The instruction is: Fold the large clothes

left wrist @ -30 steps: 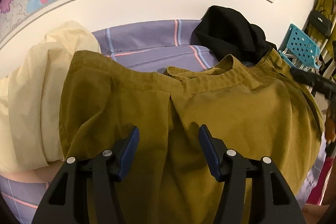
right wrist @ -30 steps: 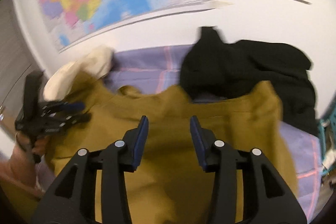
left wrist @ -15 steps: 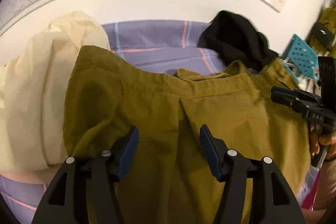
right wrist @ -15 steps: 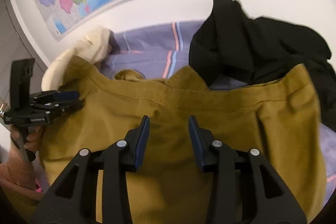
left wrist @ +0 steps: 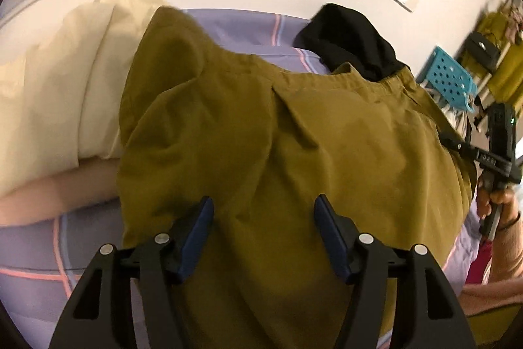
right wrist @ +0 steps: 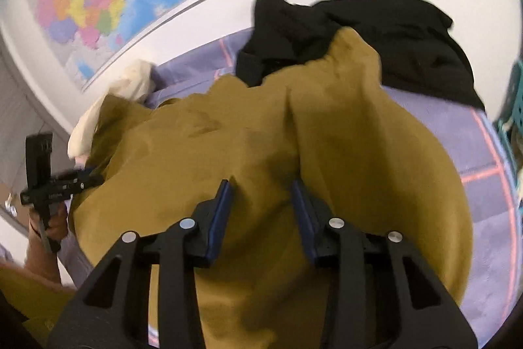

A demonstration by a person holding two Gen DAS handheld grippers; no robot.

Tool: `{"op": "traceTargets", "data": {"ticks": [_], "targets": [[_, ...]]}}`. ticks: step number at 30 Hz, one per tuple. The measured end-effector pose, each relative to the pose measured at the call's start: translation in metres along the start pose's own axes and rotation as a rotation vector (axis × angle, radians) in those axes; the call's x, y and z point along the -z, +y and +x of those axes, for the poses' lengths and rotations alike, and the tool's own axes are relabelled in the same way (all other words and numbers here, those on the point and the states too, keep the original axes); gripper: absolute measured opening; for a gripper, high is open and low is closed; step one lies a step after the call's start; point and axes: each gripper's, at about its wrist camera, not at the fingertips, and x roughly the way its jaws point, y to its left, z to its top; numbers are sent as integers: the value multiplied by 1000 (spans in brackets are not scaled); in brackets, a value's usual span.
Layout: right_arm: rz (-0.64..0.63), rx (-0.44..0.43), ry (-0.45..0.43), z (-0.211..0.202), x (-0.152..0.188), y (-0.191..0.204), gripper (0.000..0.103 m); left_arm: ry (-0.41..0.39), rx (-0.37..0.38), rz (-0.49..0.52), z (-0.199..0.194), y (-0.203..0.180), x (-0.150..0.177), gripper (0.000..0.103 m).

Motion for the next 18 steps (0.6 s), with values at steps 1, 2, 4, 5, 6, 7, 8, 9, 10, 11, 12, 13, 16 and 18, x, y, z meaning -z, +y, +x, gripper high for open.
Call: {"op": "traceTargets", "data": {"ticks": [1, 2, 4, 5, 6, 7, 8, 9, 10, 11, 12, 13, 16, 18], "targets": [[19, -8, -8, 0, 0, -2, 37, -6, -6, -5, -2, -1, 0, 62], [25, -12, -21, -3, 1, 0, 38, -13, -14, -5, -5, -2, 0, 62], [9, -10, -40, -11, 5, 5, 41, -45, -5, -3, -18, -3, 4, 62], [5, -20, -50, -17, 7, 7, 45, -54, 1, -1, -23, -2, 7, 62], [-1, -34, -61, -23, 10, 8, 46, -75, 19, 3, -34, -2, 13, 63], [-15, -48, -71, -33, 14, 11, 47, -87, 30, 4, -40, -1, 16, 63], [-24, -56, -78, -39, 17, 13, 48, -101, 41, 2, -47, 1, 21, 63], [-30, -69, -90, -48, 21, 15, 49, -120, 54, -2, -57, 4, 28, 63], [-34, -86, -96, -56, 25, 17, 50, -133, 60, -7, -63, 6, 33, 63], [-36, -96, -98, -60, 28, 18, 50, -143, 54, -18, -69, 10, 40, 64], [-41, -99, -97, -64, 33, 18, 50, -145, 47, -24, -73, 13, 44, 64], [-45, -94, -90, -64, 37, 19, 50, -143, 41, -31, -75, 16, 48, 64], [-22, -40, -48, -54, 49, 9, 47, -106, 8, -56, -73, 25, 61, 64], [6, -34, -48, -48, 52, 3, 45, -75, -12, -69, -65, 27, 66, 65]]}}
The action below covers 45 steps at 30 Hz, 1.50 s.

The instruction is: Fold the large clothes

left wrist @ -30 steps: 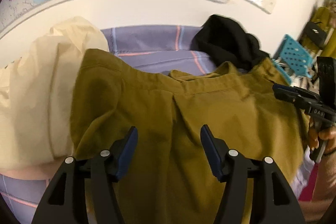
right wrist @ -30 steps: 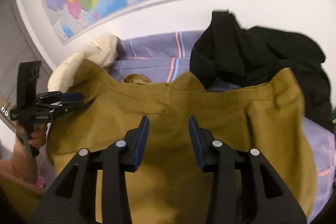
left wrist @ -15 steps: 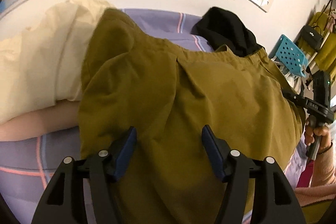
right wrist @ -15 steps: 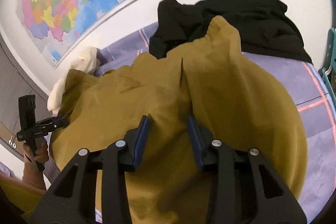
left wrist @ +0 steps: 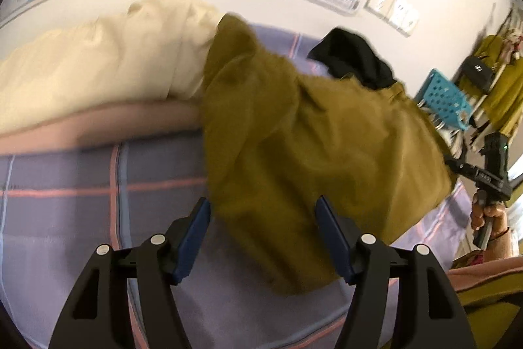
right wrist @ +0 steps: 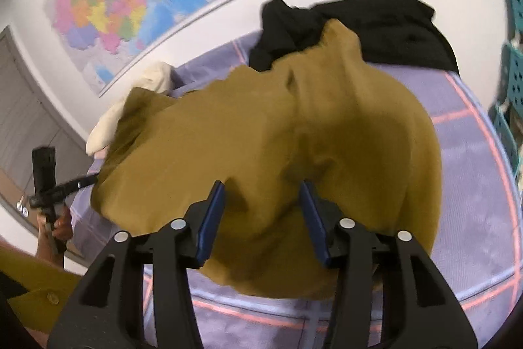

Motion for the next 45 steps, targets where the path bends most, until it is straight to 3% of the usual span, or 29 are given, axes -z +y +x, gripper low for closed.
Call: {"op": "traceTargets", "data": {"ticks": [6, 11, 19, 22, 28, 33, 38, 41, 45], "targets": [[30, -26, -25, -9, 3, 4, 55, 1, 57, -76, -3, 9, 13, 68], [109, -92, -59, -34, 16, -1, 63, 12, 77, -23, -16, 1, 33, 73], [212, -145, -37, -55, 56, -13, 79, 100, 245, -21, -10, -21, 74, 77], [285, -142, -19, -47, 65, -24, 79, 88, 337, -93, -4, -20, 71, 80], [317, -130, -54, -32, 57, -26, 82, 87, 452, -216, 14, -18, 58, 85], [325, -53, -70, -17, 44, -26, 82, 47, 434, -283, 23, -21, 46, 86], [358, -4, -88, -3, 32, -23, 89, 13, 384, -331, 27, -27, 34, 88], [368, 3, -87, -2, 34, -22, 90, -17, 318, -352, 24, -26, 33, 76], [381, -10, -67, -12, 43, -24, 87, -6, 346, -397, 24, -11, 38, 75]]}}
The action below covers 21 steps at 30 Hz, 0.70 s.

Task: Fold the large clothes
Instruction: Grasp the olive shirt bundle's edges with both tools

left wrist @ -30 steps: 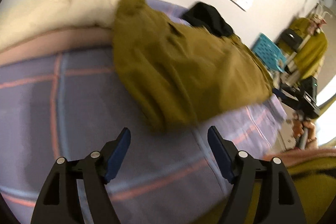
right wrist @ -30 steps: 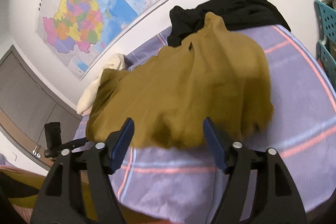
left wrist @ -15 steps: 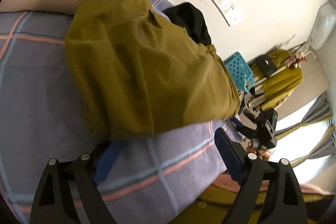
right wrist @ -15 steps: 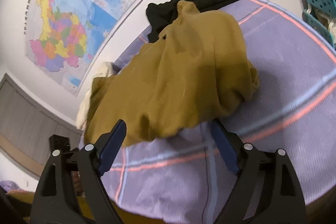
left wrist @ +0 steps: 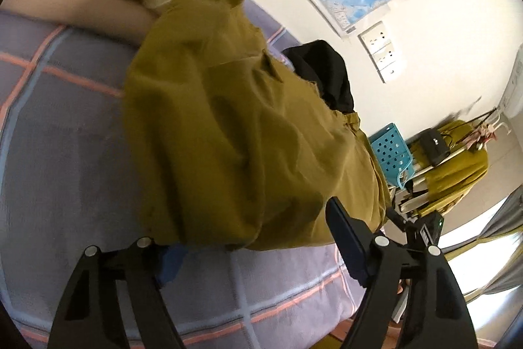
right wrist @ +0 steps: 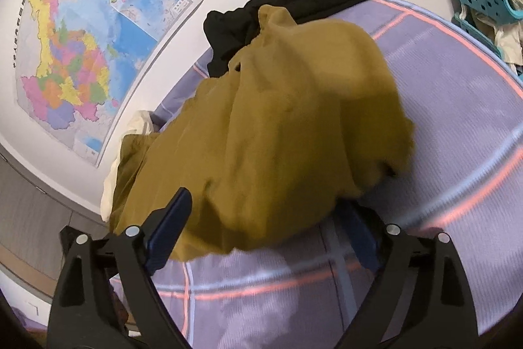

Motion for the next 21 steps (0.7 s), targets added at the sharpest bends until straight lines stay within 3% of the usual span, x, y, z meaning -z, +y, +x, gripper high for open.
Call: {"op": "traceTargets", "data": {"ticks": [4, 6, 8, 13, 15, 18, 21], "targets": [[6, 1, 5, -2, 2, -1, 87, 7, 8, -13, 2, 2, -6, 78], [6, -6, 2, 3, 0, 2, 88, 4, -3, -5, 6, -3, -10, 85], [-3, -2, -1, 12, -3, 8, 91, 1, -37, 20, 12, -13, -14, 86], [-8, -6, -20, 20, -8, 14, 93, -32, -77, 60, 14, -25, -19, 82], [0, -21, -22, 19, -9, 12, 93, -62, -133, 107, 12, -30, -18, 75], [-4, -5, -21, 22, -11, 13, 93, -28, -255, 182, 29, -32, -18, 78], [-9, 13, -34, 27, -13, 16, 93, -48, -223, 152, 32, -24, -23, 81]]}}
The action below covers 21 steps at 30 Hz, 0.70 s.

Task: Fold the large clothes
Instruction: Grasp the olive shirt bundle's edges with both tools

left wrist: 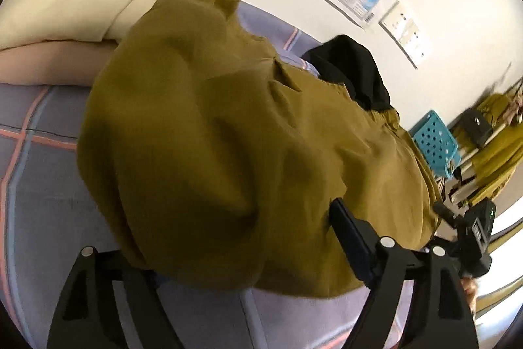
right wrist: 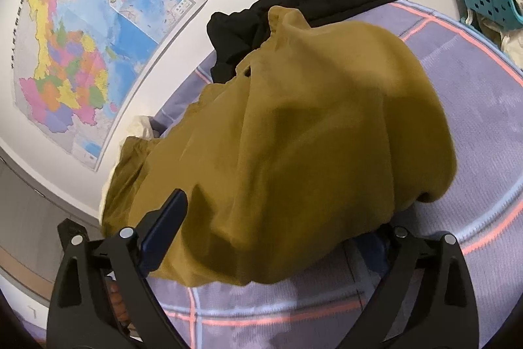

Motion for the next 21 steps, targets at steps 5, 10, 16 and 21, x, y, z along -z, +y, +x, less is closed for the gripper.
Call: {"op": "traceTargets", "data": {"ticks": [5, 10, 16, 21], "targets": [[16, -15, -17, 14, -9, 5, 91, 13, 24, -41, 5, 3, -12, 78], [54, -88, -17, 27, -25, 4, 91, 7, 11, -11, 10, -3, -23, 74], [-44, -22, -14, 40, -27, 18, 84, 10, -88, 78, 26, -19, -27, 91], [-76, -25, 0, 35, -27, 13, 58, 18, -98, 89, 26, -20, -30, 82]]}}
